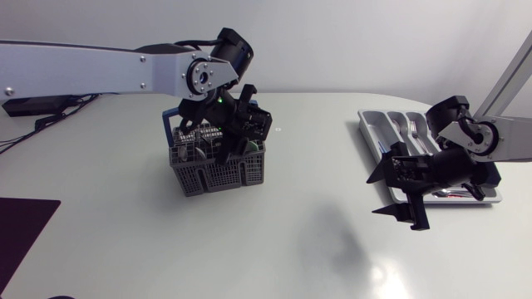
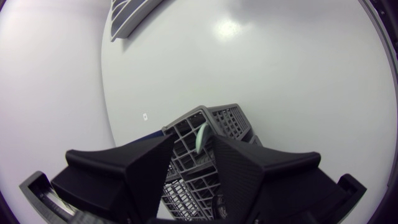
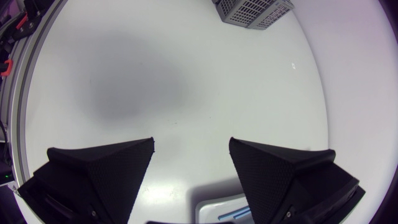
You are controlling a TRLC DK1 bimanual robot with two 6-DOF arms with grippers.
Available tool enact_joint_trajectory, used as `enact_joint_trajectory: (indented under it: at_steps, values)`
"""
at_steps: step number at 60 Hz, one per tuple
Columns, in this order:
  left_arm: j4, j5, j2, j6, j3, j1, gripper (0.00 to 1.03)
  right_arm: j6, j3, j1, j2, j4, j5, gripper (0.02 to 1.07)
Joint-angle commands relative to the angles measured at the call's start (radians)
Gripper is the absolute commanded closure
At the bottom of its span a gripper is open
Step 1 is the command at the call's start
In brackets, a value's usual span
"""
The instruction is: Unload the cutlery basket into the drawer organizer.
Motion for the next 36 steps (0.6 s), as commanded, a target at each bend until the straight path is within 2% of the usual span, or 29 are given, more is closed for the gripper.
enact_joint_trajectory:
  at_steps: [1, 5, 15, 22, 36]
  values:
    - [-0.018, 0.016, 0.027, 0.051, 0.038, 0.007, 0.75, 0.016, -0.031, 0.011, -0.002, 0.006, -0.002, 0.2]
    - [-0.02, 0.016, 0.029, 0.062, 0.04, 0.007, 0.8, 0.019, -0.035, 0.014, -0.002, 0.009, -0.002, 0.2]
    - [-0.021, 0.016, 0.04, 0.063, 0.04, 0.011, 0.81, 0.021, -0.041, 0.015, -0.008, 0.009, -0.002, 0.2]
    - [-0.023, 0.016, 0.043, 0.065, 0.043, 0.014, 0.88, 0.021, -0.044, 0.017, -0.012, 0.011, -0.002, 0.2]
    - [-0.034, 0.016, 0.041, 0.066, 0.061, 0.019, 0.94, 0.027, -0.051, 0.023, -0.02, 0.009, -0.002, 0.2]
